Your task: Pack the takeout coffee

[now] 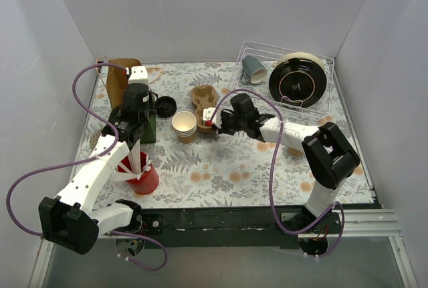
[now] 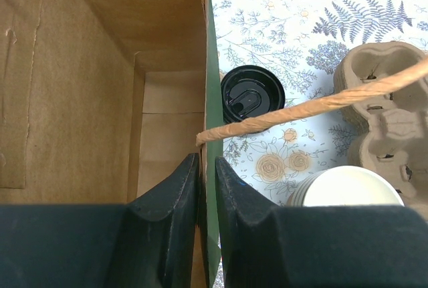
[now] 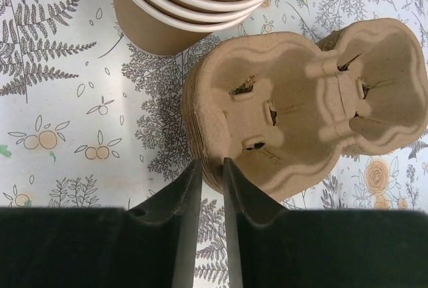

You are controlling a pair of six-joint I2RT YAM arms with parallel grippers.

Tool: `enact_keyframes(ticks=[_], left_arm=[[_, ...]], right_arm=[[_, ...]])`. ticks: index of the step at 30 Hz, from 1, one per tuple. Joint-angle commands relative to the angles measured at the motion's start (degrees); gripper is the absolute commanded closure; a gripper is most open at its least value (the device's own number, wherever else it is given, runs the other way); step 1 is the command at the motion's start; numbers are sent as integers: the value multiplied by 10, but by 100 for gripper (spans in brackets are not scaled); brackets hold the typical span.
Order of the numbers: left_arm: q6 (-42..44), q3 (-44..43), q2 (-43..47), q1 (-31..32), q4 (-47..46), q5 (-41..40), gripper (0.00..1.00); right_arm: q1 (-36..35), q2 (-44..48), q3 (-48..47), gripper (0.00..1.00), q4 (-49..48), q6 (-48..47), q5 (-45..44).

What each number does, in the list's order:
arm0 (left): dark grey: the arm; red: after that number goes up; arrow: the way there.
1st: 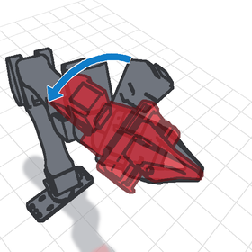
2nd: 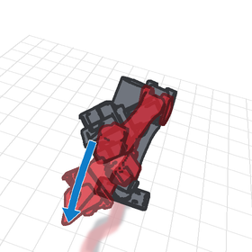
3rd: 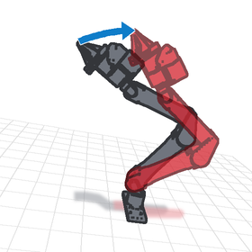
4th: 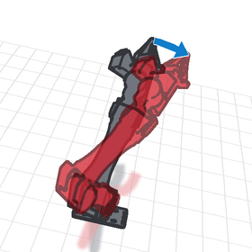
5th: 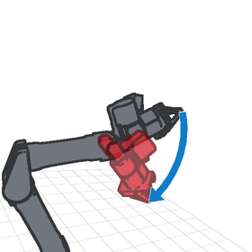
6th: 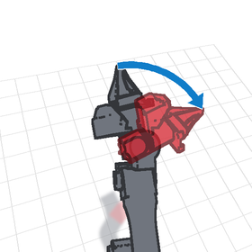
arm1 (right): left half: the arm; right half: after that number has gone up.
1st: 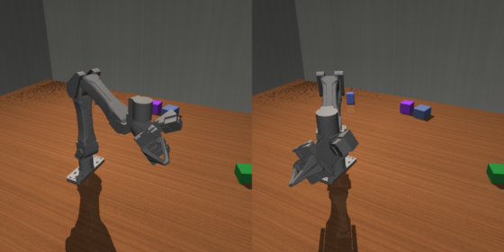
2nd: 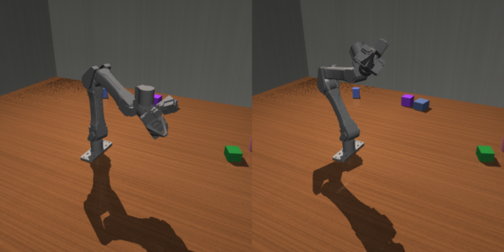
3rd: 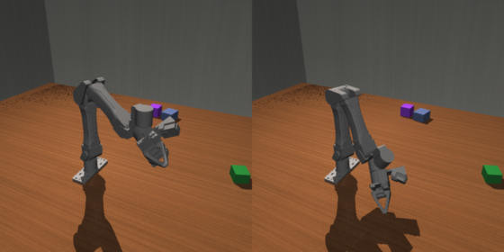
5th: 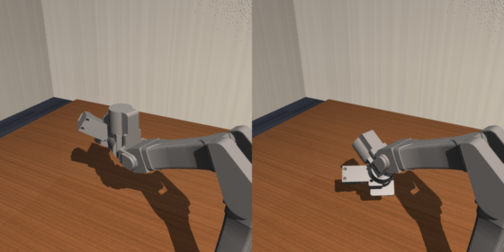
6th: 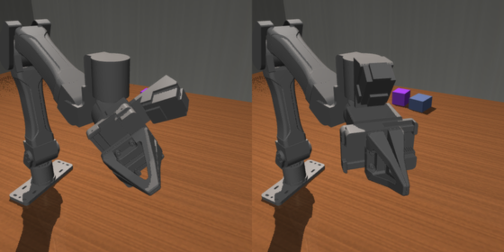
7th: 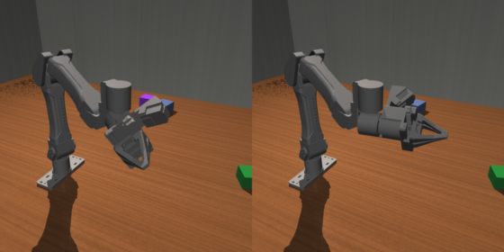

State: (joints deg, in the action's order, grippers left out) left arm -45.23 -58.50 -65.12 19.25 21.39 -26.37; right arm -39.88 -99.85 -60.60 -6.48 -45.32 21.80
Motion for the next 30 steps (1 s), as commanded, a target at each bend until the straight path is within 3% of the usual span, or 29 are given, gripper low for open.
enact_keyframes(ticks=[1, 6, 11, 30], left_arm=[[1, 6, 2, -1, -2, -3, 84], [1, 6, -1, 0, -3, -4, 84], [1, 5, -2, -1, -1, -4, 84], [-2, 4, -3, -1, -1, -1, 84]], right_arm=[[-1, -11, -22, 71, -3, -13, 17], [-2, -17, -25, 76, -3, -14, 12], [-1, -20, -24, 99, -8, -15, -3], [-2, 3, -41, 99, -64, 63, -3]])
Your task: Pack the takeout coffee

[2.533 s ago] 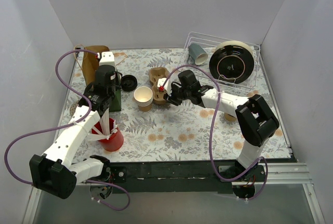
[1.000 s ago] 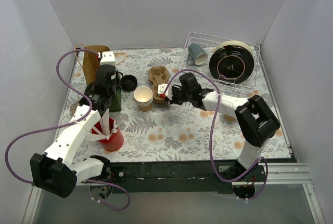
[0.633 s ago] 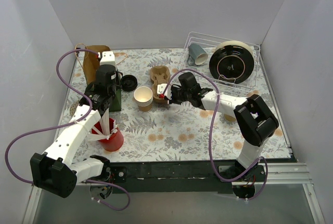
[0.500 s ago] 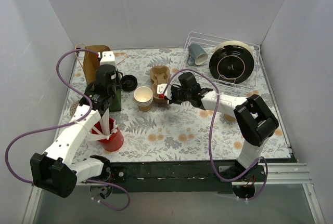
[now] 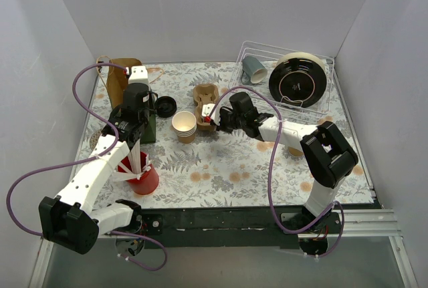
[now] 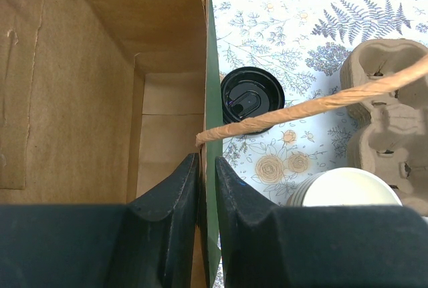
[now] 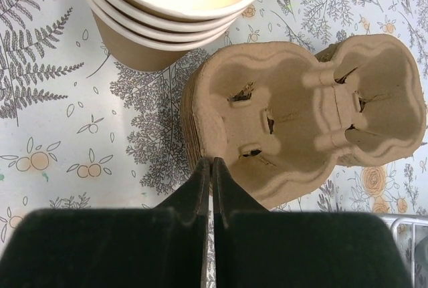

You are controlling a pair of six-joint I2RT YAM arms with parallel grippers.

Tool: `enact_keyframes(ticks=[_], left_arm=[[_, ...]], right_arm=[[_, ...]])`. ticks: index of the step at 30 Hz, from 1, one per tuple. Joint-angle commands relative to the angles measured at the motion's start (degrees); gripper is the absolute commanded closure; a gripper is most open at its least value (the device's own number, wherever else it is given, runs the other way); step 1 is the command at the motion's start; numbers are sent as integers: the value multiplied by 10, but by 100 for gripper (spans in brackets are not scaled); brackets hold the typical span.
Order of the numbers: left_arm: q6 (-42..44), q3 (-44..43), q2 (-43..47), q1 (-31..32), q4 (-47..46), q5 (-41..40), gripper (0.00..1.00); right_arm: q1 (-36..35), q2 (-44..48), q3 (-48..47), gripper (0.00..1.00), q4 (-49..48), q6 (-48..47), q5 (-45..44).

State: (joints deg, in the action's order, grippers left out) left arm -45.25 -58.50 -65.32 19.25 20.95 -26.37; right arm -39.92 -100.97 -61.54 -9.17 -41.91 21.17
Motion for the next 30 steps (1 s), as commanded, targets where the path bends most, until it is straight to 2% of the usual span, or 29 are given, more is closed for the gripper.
enact_keyframes(ticks=[1, 12, 19, 23, 30], left_arm=[[-2, 5, -2, -1, 2, -2, 84], [-1, 5, -3, -1, 2, -3, 84], [-1, 5, -5, 0, 2, -3, 84], [0, 5, -4, -1, 2, -2, 84], [-1, 4, -3, -1, 2, -2, 84]], right_arm=[[-2, 13, -31, 99, -38, 30, 2], [-2, 25, -42, 99, -49, 47, -23], [-3, 32, -44, 99, -67, 67, -68], [-3, 56, -39, 99, -87, 73, -68], [-3, 39, -41, 99, -92, 85, -67]])
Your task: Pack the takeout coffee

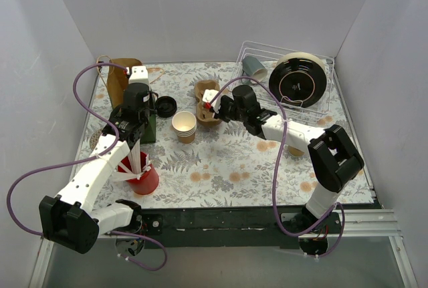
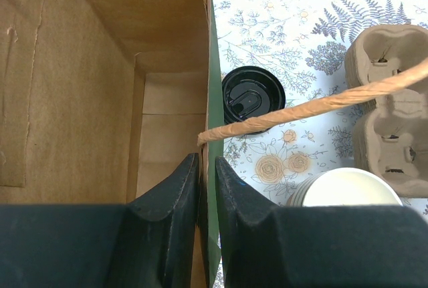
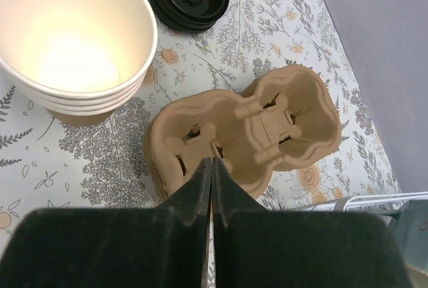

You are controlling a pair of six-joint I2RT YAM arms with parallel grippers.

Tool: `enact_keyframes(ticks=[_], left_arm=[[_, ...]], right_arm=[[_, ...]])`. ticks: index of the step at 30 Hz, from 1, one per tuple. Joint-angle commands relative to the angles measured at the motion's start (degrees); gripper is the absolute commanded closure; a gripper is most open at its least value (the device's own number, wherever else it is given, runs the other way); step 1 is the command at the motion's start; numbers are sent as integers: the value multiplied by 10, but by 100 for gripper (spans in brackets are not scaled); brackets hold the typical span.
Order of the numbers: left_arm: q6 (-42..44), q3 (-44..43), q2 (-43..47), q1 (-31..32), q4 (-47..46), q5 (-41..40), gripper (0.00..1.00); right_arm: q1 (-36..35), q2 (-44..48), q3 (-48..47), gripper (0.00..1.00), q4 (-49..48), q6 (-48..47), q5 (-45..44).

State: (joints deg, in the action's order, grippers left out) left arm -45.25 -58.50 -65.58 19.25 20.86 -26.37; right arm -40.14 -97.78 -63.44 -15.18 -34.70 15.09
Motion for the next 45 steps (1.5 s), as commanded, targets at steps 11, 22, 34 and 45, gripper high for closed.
enact_keyframes(ticks=[11, 22, 34, 45], left_arm=[[-2, 8, 0, -1, 4, -2, 84], [-1, 5, -1, -1, 3, -2, 84], [0, 7, -3, -1, 4, 0, 84], [0, 8, -3, -1, 3, -2, 84]], right_arm=[[1, -24, -66, 70, 115, -50, 88], [2, -51, -77, 56, 175, -113, 117], [11, -77, -90, 60, 172, -143, 124], [18, -82, -95, 64, 164, -149, 116]])
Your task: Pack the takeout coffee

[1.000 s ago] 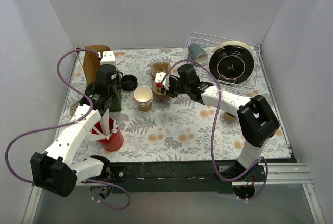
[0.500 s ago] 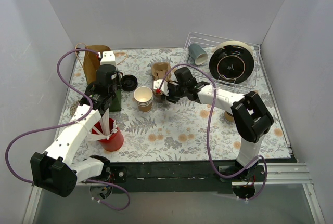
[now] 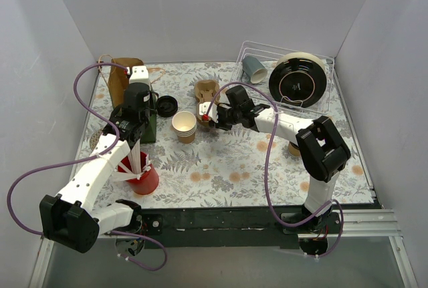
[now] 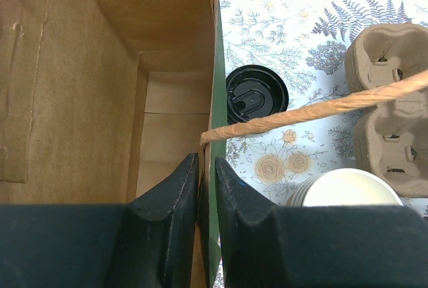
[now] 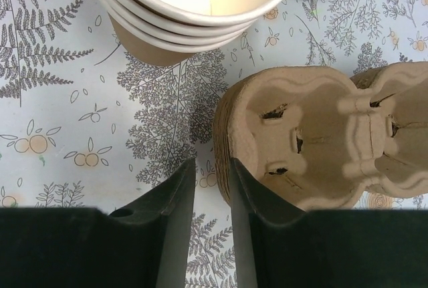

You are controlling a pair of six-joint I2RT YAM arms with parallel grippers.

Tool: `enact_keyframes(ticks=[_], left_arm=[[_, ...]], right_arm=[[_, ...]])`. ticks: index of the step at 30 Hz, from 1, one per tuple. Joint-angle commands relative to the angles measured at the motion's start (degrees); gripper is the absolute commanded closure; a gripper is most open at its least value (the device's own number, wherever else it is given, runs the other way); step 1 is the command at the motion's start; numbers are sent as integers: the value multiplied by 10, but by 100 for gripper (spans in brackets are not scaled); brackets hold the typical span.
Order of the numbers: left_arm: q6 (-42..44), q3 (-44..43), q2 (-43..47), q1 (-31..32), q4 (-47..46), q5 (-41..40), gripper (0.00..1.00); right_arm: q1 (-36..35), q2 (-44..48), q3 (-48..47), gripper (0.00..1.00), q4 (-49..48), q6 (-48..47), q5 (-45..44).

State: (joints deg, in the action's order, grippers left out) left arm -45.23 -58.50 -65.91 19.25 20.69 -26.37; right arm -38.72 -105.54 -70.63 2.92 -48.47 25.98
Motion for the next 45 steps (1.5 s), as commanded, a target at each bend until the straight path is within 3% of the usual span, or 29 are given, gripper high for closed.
enact_keyframes(ticks=[1, 33, 41, 45], left_arm=[[0, 8, 0, -1, 5, -2, 84], [6, 8, -2, -1, 2, -6, 84], [6, 9, -1, -1, 2, -5, 84], [5, 10, -1, -1, 2, -5, 84]], right_arm=[[4, -5, -23, 64, -17, -14, 6], [5, -32, -61, 61, 24, -25, 15], [7, -33, -62, 71, 21, -21, 8], [8, -32, -63, 81, 20, -22, 8]])
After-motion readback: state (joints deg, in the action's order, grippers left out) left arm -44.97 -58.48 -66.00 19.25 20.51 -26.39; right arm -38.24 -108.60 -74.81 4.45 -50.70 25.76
